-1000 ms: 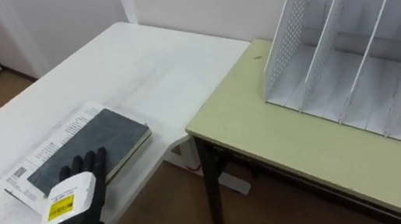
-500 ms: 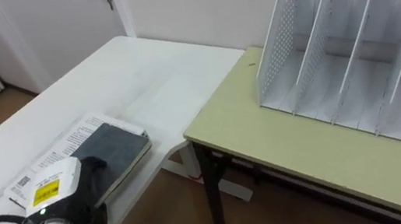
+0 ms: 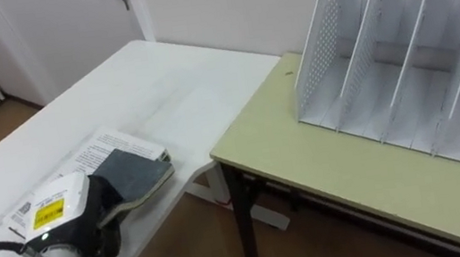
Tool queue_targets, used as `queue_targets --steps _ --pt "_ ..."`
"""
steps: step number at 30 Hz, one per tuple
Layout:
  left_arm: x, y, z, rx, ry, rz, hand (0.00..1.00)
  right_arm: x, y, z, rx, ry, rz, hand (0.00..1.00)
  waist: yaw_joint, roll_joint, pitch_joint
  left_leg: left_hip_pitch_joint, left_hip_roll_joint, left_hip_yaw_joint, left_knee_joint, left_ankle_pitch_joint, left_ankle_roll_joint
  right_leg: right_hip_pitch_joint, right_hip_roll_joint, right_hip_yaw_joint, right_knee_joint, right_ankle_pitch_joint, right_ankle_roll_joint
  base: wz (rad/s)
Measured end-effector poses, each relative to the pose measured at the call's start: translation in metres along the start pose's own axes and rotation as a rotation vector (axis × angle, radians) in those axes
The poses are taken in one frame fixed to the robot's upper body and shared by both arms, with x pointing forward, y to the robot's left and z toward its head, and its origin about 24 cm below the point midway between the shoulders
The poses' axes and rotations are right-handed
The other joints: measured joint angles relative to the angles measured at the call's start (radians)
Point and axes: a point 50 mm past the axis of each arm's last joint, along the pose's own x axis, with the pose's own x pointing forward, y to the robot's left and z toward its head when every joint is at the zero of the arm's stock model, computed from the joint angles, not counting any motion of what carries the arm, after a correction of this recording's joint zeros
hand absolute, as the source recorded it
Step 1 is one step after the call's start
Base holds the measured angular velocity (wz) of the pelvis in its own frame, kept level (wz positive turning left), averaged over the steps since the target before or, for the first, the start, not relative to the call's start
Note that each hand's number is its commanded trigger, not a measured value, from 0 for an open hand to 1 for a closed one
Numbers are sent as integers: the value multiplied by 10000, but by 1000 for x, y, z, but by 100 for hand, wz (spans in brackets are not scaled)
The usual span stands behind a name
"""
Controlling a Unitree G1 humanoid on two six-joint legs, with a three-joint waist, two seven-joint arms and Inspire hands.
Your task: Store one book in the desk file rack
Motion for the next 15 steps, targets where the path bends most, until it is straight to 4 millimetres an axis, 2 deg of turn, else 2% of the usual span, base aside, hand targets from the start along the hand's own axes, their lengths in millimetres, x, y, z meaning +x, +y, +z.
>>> queue_targets --steps 6,9,15 --pt "0 8 -2 -861 -215 204 100 0 -1 0 2 -27 -1 0 139 -144 32 -7 0 4 53 4 -6 -82 -41 -15 -57 -9 -6 0" --pt "0 11 -2 -1827 -376 187 100 -1 -2 0 -16 -54 -23 0 213 -194 7 -110 -8 16 122 3 -6 -72 -57 -44 -49 -9 -6 3" --pt "-3 24 9 -4328 -1252 286 100 0 -1 3 -35 -374 -24 0 398 -261 28 -144 -3 1 156 2 -5 -123 -79 -138 27 -26 4 4"
